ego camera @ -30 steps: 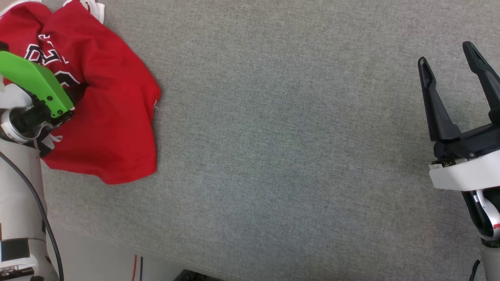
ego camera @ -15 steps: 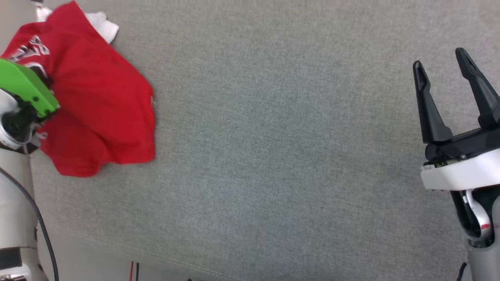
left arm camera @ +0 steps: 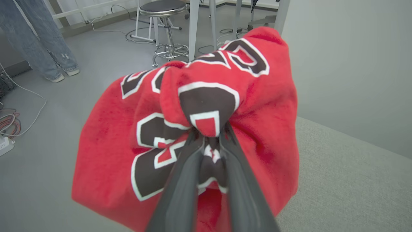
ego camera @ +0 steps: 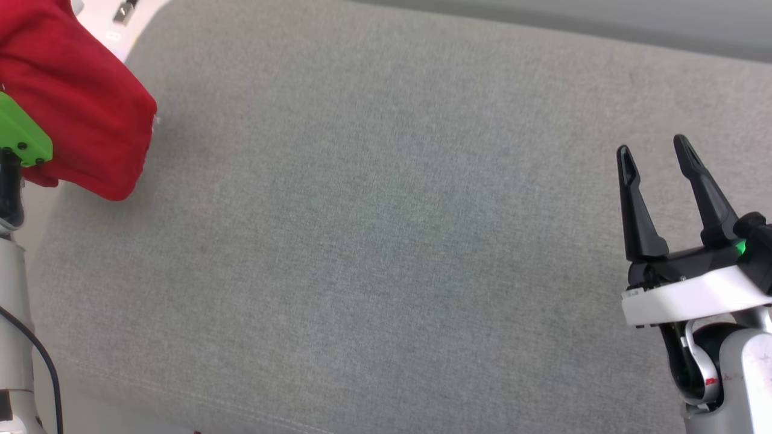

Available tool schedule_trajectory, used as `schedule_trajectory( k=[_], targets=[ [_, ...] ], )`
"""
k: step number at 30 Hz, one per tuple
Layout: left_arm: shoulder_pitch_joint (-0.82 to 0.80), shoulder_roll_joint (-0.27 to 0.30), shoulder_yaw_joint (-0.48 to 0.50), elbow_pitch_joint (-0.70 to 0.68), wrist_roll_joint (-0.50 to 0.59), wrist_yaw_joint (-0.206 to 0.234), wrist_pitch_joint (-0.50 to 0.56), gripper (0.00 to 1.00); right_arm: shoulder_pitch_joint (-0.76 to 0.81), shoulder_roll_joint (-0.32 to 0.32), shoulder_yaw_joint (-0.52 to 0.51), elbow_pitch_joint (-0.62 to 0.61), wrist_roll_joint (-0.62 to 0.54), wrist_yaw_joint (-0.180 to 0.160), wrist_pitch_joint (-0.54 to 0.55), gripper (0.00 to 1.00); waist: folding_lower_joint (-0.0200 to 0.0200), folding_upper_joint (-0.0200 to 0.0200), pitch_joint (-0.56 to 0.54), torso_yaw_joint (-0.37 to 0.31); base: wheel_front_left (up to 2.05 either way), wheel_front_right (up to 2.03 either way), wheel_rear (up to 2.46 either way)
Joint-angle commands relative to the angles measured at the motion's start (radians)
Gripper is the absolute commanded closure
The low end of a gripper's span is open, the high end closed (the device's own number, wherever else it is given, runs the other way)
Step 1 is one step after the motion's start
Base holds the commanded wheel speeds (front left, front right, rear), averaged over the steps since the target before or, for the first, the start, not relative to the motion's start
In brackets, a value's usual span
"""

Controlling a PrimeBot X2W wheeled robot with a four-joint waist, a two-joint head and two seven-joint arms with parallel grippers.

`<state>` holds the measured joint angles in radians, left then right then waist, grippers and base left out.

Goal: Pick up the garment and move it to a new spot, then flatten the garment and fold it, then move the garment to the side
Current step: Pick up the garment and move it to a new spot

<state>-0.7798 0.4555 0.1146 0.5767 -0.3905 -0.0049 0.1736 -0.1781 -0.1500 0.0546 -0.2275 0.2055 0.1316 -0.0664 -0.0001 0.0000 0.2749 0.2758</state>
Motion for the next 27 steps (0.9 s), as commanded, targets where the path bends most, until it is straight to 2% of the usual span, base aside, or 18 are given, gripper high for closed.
schedule_trajectory(
  k=[1, 7, 17, 27],
  targets=[
    [0.002, 0.000, -0.012, -0.003, 0.021, -0.005, -0.046, 1.00, 0.018, 0.010, -0.008, 0.004, -0.009, -0.001, -0.008, 0.00, 0.0001, 0.0000, -0.074, -0.015, 0.00, 0.00, 0.00],
    [-0.009, -0.023, -0.059, 0.002, 0.059, -0.016, -0.154, 1.00, 0.044, 0.037, -0.022, 0.012, -0.016, -0.001, -0.011, 0.00, 0.0001, 0.0000, -0.119, -0.047, 0.00, 0.00, 0.00],
    [0.030, -0.101, -0.127, -0.081, 0.064, -0.041, -0.239, 1.00, 0.069, 0.060, -0.035, 0.013, -0.024, -0.001, -0.007, 0.00, 0.0001, 0.0000, -0.140, -0.153, 0.00, 0.00, 0.00],
    [0.150, -0.208, -0.233, -0.208, 0.060, -0.053, -0.182, 1.00, 0.077, 0.068, -0.048, 0.015, -0.025, -0.001, 0.001, 0.00, 0.0001, 0.0000, -0.113, -0.293, 0.00, 0.00, 0.00]
  ],
)
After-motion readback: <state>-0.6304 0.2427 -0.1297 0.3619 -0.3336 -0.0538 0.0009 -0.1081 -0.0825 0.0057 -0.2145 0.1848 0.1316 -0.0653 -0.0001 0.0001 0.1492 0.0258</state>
